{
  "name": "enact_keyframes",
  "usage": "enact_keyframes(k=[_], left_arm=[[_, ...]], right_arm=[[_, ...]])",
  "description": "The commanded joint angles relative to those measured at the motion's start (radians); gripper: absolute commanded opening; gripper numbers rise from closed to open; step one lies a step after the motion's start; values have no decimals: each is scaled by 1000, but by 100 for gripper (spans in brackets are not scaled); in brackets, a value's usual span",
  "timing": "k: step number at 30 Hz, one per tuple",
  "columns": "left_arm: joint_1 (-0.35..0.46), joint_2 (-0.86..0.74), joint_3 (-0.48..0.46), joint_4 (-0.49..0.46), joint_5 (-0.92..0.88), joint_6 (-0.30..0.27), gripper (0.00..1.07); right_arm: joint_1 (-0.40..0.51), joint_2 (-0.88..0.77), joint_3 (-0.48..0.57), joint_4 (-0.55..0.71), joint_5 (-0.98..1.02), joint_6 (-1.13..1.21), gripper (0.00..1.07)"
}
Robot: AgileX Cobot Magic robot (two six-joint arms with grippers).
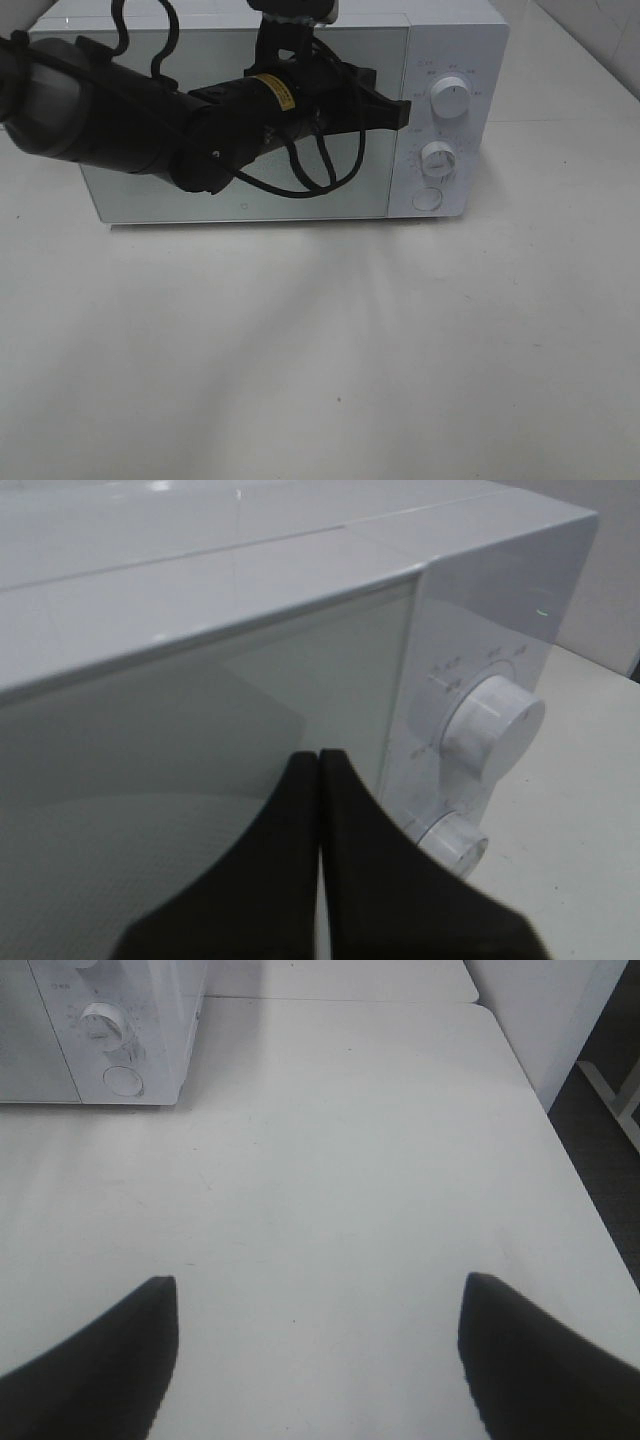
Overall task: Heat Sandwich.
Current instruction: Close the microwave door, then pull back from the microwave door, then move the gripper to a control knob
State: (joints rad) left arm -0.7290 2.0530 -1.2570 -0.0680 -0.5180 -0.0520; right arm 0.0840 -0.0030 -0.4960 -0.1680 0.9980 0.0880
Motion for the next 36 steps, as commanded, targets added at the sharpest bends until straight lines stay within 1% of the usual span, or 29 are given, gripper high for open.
enact_keyframes(k=[1,2,5,6,9,10,12,13,14,15,16,17,18,19,20,21,22,23,24,25,28,30,32,33,34,36], left_arm=[[-2,-48,41,-34,-19,-7,0],[-11,-67,69,-34,-17,-7,0],[-19,-94,98,-34,-16,-7,0],[-22,-123,128,-33,-15,-7,0],[-31,-151,155,-30,8,-8,0],[-31,-179,176,-29,58,-8,0],[-33,-212,188,-29,145,-8,0],[-33,-212,188,-29,145,-8,0],[-33,-228,190,-30,200,-8,0],[-33,-257,195,-30,319,-11,0],[-33,-273,195,-31,381,-11,2],[-33,-285,195,-31,428,-11,8],[-33,-300,195,-31,482,-11,17],[-33,-300,195,-31,482,-11,17],[-33,-328,195,-39,564,-12,42],[-33,-340,195,-44,600,-17,59],[-33,-349,195,-49,624,-22,72],[-33,-349,195,-49,624,-22,72],[-33,-371,195,-50,681,-27,97],[-33,-379,195,-50,704,-29,102],[-33,-397,195,-49,741,-29,100],[-33,-428,195,-40,822,-26,99],[-33,-462,195,-40,972,-19,99],[-33,-462,195,-40,972,-19,99],[-33,-472,195,-38,1000,-9,99],[-20,-491,195,-30,1055,-7,99]], right_arm=[[-7,-29,1,-4,-5,-7,75],[-7,-29,1,-4,-5,-7,75],[-7,-29,1,-4,-5,-7,75],[-7,-29,1,-4,-5,-7,75],[-7,-29,1,-4,-5,-7,75],[-7,-29,1,-4,-5,-7,75],[-7,-29,1,-4,-5,-7,75],[-7,-29,1,-4,-5,-7,75],[-7,-29,1,-4,-5,-7,75],[-7,-29,1,-4,-5,-7,75],[-7,-29,1,-4,-5,-7,75],[-7,-29,1,-4,-5,-7,75],[-7,-29,1,-4,-5,-7,75],[-7,-29,1,-4,-5,-7,75],[-7,-29,1,-4,-5,-7,75],[-7,-29,1,-4,-5,-7,75],[-7,-29,1,-4,-5,-7,75],[-7,-29,1,-4,-5,-7,75],[-7,-29,1,-4,-5,-7,75],[-7,-29,1,-4,-5,-7,75],[-7,-29,1,-4,-5,-7,75],[-7,-29,1,-4,-5,-7,75],[-7,-29,1,-4,-5,-7,75],[-7,-29,1,-4,-5,-7,75],[-7,-29,1,-4,-5,-7,75],[-7,-29,1,-4,-5,-7,75]])
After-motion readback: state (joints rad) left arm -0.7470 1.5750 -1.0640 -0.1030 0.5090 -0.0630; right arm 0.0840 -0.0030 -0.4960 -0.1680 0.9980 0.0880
